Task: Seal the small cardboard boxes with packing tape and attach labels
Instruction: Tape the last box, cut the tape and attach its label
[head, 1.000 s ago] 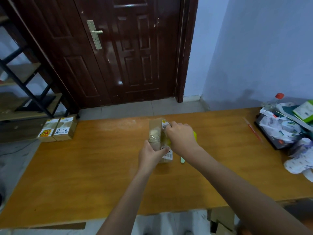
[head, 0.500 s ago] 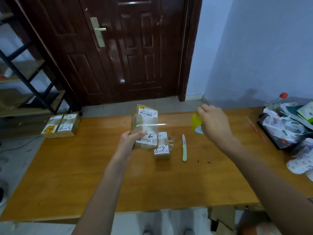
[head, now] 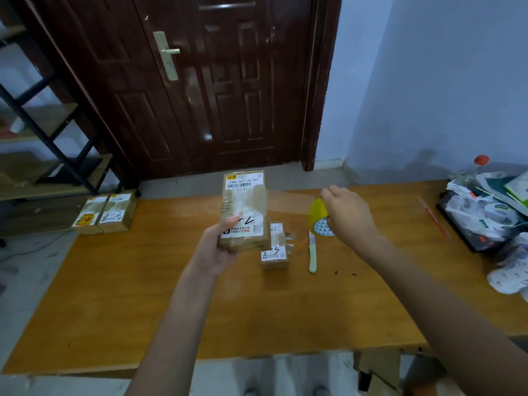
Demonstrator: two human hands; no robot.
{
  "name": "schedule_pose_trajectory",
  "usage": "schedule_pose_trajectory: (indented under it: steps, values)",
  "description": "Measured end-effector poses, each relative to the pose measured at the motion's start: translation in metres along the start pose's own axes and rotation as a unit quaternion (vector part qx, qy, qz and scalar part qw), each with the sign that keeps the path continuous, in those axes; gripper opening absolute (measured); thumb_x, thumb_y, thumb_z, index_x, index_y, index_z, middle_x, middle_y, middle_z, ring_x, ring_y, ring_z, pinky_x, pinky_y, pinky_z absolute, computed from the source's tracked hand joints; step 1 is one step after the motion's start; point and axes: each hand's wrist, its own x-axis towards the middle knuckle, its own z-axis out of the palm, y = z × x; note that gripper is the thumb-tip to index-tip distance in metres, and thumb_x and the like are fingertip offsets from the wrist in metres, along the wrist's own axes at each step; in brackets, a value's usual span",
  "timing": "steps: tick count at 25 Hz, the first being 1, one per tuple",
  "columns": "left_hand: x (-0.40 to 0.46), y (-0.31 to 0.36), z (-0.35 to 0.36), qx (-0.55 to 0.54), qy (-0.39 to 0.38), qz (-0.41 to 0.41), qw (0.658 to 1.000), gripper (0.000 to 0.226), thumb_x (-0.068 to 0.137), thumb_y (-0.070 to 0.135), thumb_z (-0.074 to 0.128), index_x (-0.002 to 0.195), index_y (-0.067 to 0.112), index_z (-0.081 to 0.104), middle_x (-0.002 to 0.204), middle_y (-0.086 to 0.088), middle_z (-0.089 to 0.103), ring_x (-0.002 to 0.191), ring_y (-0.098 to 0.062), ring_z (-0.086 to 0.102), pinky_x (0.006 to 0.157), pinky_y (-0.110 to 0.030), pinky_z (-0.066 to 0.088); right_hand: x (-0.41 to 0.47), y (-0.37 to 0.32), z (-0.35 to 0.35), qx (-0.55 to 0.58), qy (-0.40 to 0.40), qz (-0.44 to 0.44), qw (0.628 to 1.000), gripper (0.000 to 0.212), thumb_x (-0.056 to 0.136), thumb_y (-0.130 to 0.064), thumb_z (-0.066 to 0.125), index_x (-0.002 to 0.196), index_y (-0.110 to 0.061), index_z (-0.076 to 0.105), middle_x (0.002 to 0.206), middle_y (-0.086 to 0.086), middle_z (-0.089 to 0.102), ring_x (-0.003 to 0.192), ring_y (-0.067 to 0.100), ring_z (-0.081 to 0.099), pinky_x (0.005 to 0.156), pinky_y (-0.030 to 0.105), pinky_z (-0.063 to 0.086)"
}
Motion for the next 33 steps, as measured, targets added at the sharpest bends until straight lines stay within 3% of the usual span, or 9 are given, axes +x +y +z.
schedule_pose_trajectory:
  steps: [7,11,17,21,23,25,27,30,33]
  values:
    - [0.001,-0.015,0.002,-0.099,-0.023,-0.011,0.995,0.034,0.083,0.019,0.059,0.114,0.005,0.064,0.107,-0.013,0.071,0.090,-0.025,0.071,0.068,-0.028,0.060,0.002,-0.016,0.013,0.024,-0.025,-0.011,0.999,0.031,0.072,0.005,0.059,0.098,-0.011,0.055,0.084,0.000,0.050,0.072,0.014,0.041,0.061,0.024,0.028]
    - [0.004,-0.024,0.011,-0.125,-0.067,-0.012,0.990,0.049,0.062,0.022,0.086,0.106,0.007,0.073,0.108,-0.010,0.071,0.096,-0.023,0.070,0.073,-0.028,0.059,0.007,-0.031,0.016,0.007,-0.029,-0.028,0.999,0.032,0.072,0.007,0.058,0.097,-0.012,0.055,0.082,0.000,0.047,0.071,0.016,0.039,0.062,0.027,0.030]
    - [0.014,-0.030,0.024,-0.129,-0.115,-0.061,0.983,0.053,0.062,0.022,0.088,0.110,0.005,0.072,0.112,-0.012,0.070,0.099,-0.025,0.070,0.070,-0.032,0.059,0.016,-0.051,0.011,-0.028,-0.051,-0.028,0.998,0.034,0.084,-0.008,0.056,0.118,-0.013,0.055,0.108,0.006,0.056,0.099,0.023,0.052,0.084,0.032,0.039]
    - [0.026,-0.025,0.024,-0.043,-0.115,-0.074,0.990,0.053,0.076,0.029,0.079,0.120,0.004,0.067,0.120,-0.014,0.066,0.106,-0.026,0.065,0.088,-0.035,0.055,0.014,-0.055,0.010,-0.021,-0.074,0.000,0.997,0.035,0.089,-0.018,0.056,0.124,-0.017,0.053,0.116,0.003,0.055,0.108,0.021,0.048,0.087,0.029,0.037]
    - [0.028,-0.023,0.017,0.118,-0.065,-0.031,0.990,0.060,0.077,0.038,0.073,0.125,0.004,0.058,0.122,-0.015,0.061,0.109,-0.029,0.059,0.093,-0.040,0.050,0.010,-0.052,0.006,-0.009,-0.054,0.023,0.998,0.037,0.087,-0.014,0.058,0.123,-0.014,0.052,0.116,0.006,0.054,0.105,0.021,0.050,0.086,0.031,0.039]
    - [0.029,-0.027,0.012,0.264,0.034,0.041,0.963,0.036,0.082,0.031,0.071,0.108,0.009,0.058,0.107,-0.011,0.061,0.100,-0.028,0.058,0.088,-0.040,0.049,0.010,-0.054,0.002,-0.065,-0.037,0.009,0.997,0.031,0.088,-0.012,0.057,0.118,-0.011,0.053,0.112,0.008,0.052,0.102,0.025,0.051,0.084,0.034,0.039]
    - [0.027,-0.028,0.019,0.325,0.082,0.077,0.939,0.002,0.094,0.008,0.059,0.092,0.009,0.058,0.088,-0.008,0.060,0.081,-0.021,0.056,0.072,-0.028,0.050,0.008,-0.059,0.002,-0.100,-0.041,0.004,0.994,0.023,0.091,-0.009,0.050,0.114,-0.008,0.054,0.109,0.010,0.053,0.101,0.028,0.051,0.081,0.036,0.036]
    - [0.024,-0.020,0.032,0.292,0.098,0.004,0.951,0.014,0.094,0.005,0.049,0.105,0.003,0.057,0.087,-0.008,0.062,0.077,-0.017,0.060,0.061,-0.019,0.052,0.010,-0.063,0.003,-0.100,-0.060,0.008,0.993,0.023,0.092,-0.001,0.042,0.111,-0.002,0.055,0.106,0.013,0.054,0.098,0.031,0.052,0.079,0.038,0.034]
    - [0.017,-0.022,0.044,0.415,0.062,-0.057,0.906,0.063,0.072,0.026,0.077,0.123,0.012,0.042,0.112,-0.004,0.059,0.104,-0.020,0.060,0.087,-0.033,0.054,0.011,-0.067,0.002,-0.103,-0.074,0.000,0.992,0.019,0.089,-0.003,0.049,0.106,-0.002,0.058,0.102,0.012,0.056,0.095,0.031,0.055,0.077,0.037,0.037]
